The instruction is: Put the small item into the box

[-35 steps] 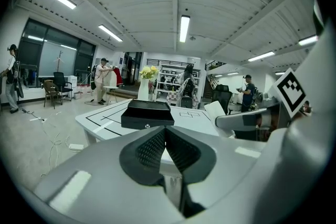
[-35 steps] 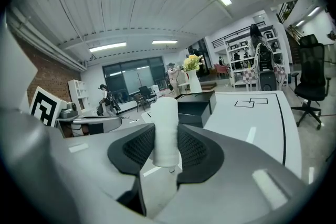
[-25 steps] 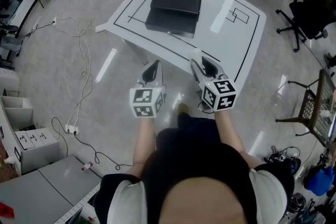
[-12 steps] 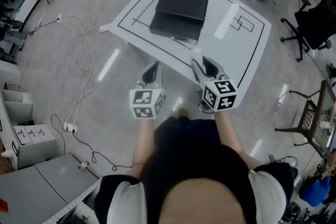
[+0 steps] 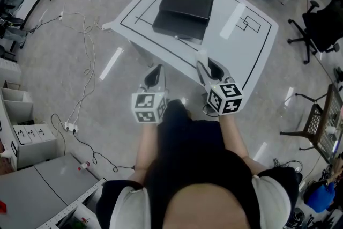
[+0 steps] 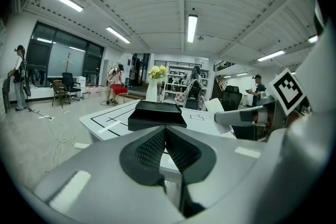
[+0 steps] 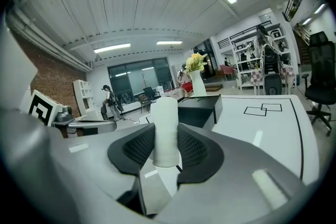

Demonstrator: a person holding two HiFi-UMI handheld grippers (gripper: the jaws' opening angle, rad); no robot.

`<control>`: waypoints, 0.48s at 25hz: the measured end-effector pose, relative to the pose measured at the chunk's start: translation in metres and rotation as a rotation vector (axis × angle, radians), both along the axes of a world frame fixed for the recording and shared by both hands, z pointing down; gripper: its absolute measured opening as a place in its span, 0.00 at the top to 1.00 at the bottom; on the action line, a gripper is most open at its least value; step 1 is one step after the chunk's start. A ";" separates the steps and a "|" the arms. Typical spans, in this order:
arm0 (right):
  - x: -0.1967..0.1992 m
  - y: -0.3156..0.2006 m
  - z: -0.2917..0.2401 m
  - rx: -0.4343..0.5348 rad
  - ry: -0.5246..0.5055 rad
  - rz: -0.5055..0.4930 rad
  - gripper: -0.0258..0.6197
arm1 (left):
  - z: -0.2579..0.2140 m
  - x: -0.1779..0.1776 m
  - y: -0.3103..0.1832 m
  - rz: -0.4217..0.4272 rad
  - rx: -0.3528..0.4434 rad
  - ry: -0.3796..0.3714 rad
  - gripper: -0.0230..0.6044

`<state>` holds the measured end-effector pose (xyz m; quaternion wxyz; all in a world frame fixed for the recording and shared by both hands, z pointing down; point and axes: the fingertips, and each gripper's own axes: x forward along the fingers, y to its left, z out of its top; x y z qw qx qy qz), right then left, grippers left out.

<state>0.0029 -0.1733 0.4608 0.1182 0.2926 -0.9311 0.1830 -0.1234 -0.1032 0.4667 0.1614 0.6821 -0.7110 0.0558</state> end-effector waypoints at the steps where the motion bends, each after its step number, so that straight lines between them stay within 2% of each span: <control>1: 0.001 0.001 0.001 -0.003 0.001 0.001 0.76 | 0.003 0.001 0.001 0.001 -0.006 0.000 0.95; 12: 0.007 -0.007 0.007 -0.025 0.002 0.035 0.76 | 0.008 0.002 -0.005 0.021 -0.028 0.006 0.95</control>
